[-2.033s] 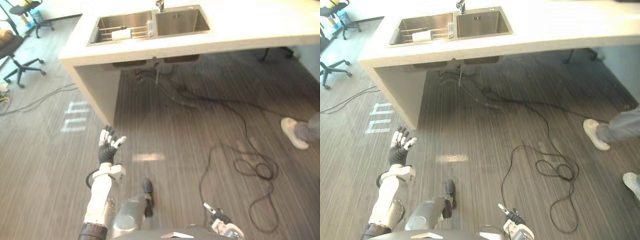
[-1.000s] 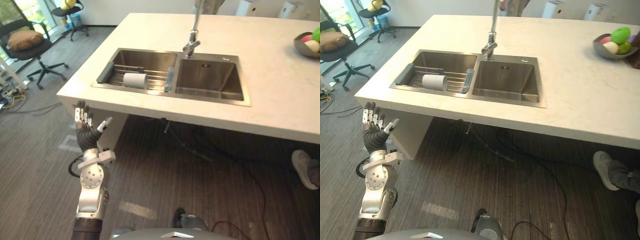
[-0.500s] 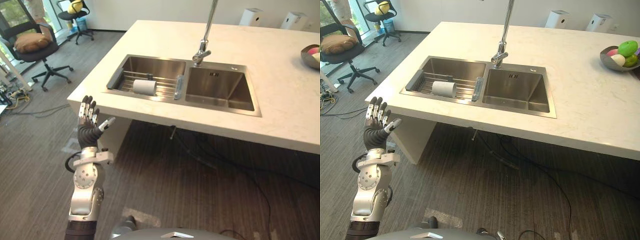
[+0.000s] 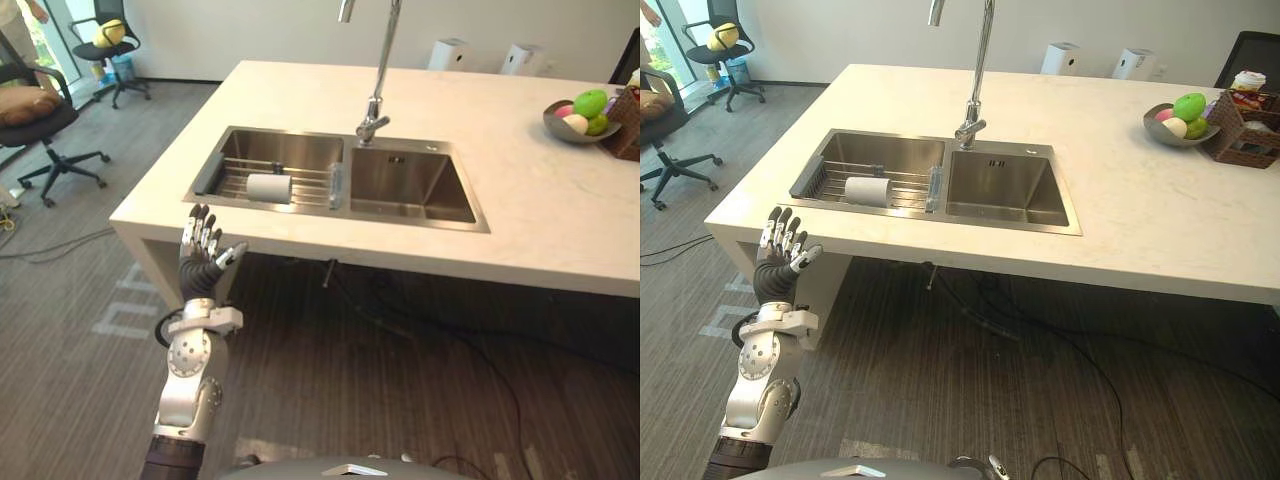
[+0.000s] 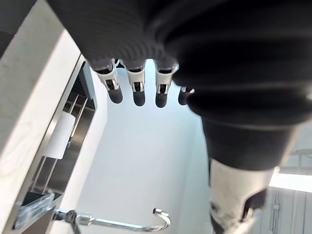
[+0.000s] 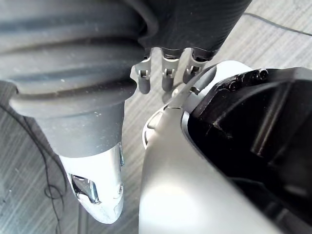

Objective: Walk over to the sink, pick up the cup, carry it to the dishwasher, place the cup inside the dishwasher, then close the dishwasher door

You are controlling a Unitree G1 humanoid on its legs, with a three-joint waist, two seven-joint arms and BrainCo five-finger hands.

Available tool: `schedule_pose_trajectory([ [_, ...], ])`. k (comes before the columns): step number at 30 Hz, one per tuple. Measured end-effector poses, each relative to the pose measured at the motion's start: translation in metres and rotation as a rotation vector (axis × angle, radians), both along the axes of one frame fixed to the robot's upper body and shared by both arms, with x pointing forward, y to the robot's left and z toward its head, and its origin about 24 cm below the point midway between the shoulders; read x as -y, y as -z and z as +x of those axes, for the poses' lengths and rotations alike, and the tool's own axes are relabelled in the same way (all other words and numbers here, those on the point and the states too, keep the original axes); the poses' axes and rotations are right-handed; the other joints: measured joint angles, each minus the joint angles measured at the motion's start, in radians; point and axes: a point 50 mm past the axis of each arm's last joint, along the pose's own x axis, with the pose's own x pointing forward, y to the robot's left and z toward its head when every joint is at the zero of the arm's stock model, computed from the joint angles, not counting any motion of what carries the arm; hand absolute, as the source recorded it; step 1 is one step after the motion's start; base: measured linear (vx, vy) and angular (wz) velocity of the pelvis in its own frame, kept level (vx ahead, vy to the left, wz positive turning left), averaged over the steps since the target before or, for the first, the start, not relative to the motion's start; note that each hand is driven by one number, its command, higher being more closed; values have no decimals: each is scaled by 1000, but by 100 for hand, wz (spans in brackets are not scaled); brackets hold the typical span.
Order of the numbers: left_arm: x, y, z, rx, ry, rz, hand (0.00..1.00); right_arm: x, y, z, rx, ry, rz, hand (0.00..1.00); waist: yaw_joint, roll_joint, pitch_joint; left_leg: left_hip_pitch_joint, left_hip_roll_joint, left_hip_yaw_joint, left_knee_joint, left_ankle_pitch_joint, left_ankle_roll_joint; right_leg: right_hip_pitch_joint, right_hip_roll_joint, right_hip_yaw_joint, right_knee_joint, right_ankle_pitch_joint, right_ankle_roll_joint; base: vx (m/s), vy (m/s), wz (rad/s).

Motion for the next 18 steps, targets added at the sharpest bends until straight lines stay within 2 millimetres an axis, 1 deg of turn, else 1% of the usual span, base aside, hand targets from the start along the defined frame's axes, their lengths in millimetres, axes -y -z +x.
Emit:
schedule_pose_trajectory([
  [1,-5,-3,1,15,-34,-21,0,-2,0,-4,-2,17,2,0,3,-1,-1,4,-7,0,0,-2,3,6,-2,0,-3,1,-2,70,70,-6],
  [3,-15,-7,1,36,-94,-27,0,-6,2,-11,-13,26,8,0,-4,-11,-12,8,-12,-3,0,-8,8,20,-3,-1,-21,4,-6,122,40,-2],
  [5,-26,-16,4,70,-179,-22,0,-7,2,-19,-20,23,0,0,-8,-16,-25,-9,-11,-2,16,-27,2,18,2,-1,-33,1,-8,162,-11,5],
  [6,-33,-23,5,96,-231,3,0,-7,2,-21,-21,19,-1,0,-13,-12,-24,-50,5,-3,100,-67,-12,19,8,-1,-44,1,-10,162,-55,3],
  [8,-40,-32,4,131,-295,31,0,-2,1,-23,-17,16,-9,0,-9,6,-14,-122,53,3,296,-145,-29,50,26,3,-86,11,-17,148,-93,-9],
  [9,-45,-47,1,195,-357,40,0,8,0,-23,-22,-2,-33,0,-6,46,12,-251,157,-11,662,-207,-43,106,77,0,-98,14,0,154,-116,-18],
  [10,-46,-50,0,206,-365,37,0,10,0,-24,-25,-6,-40,0,-5,54,17,-263,173,-17,719,-203,-49,119,83,0,-101,11,-2,181,-102,-27],
  [11,-49,-59,-4,248,-389,37,0,18,-2,-27,-40,-21,-62,0,-3,72,33,-305,217,-54,886,-159,-99,190,104,7,-125,3,-9,111,-39,-28],
  [12,-52,-62,-5,264,-395,44,0,21,-2,-29,-50,-21,-68,0,1,81,37,-321,223,-73,951,-133,-120,235,98,15,-147,-12,-13,139,-12,-29],
  [13,-52,-67,-6,284,-386,48,0,26,-3,-30,-53,-38,-86,0,4,90,31,-317,211,-64,900,-174,-77,243,87,20,-144,-27,-8,116,2,-19],
  [14,-51,-72,-6,305,-376,53,0,28,-3,-29,-53,-52,-94,0,7,100,31,-316,203,-54,845,-197,-51,244,83,23,-143,-36,-5,122,25,-9],
  [15,-49,-80,-8,343,-359,57,0,29,-4,-24,-44,-67,-99,0,8,110,35,-317,186,-40,747,-215,-42,249,74,25,-144,-38,-4,158,46,-6],
  [16,-46,-88,-11,379,-334,67,0,28,-4,-20,-33,-77,-96,0,14,107,36,-317,160,-29,616,-212,-39,256,57,25,-141,-36,2,215,71,-12],
  [17,-44,-94,-13,397,-307,77,0,28,-4,-21,-33,-88,-98,0,24,102,36,-301,133,-33,473,-156,-44,259,40,29,-136,-40,21,256,104,-13],
  [18,-43,-96,-14,404,-292,82,0,29,-4,-20,-27,-92,-101,0,27,103,36,-295,125,-34,409,-113,-50,263,38,31,-136,-46,30,214,113,-10],
])
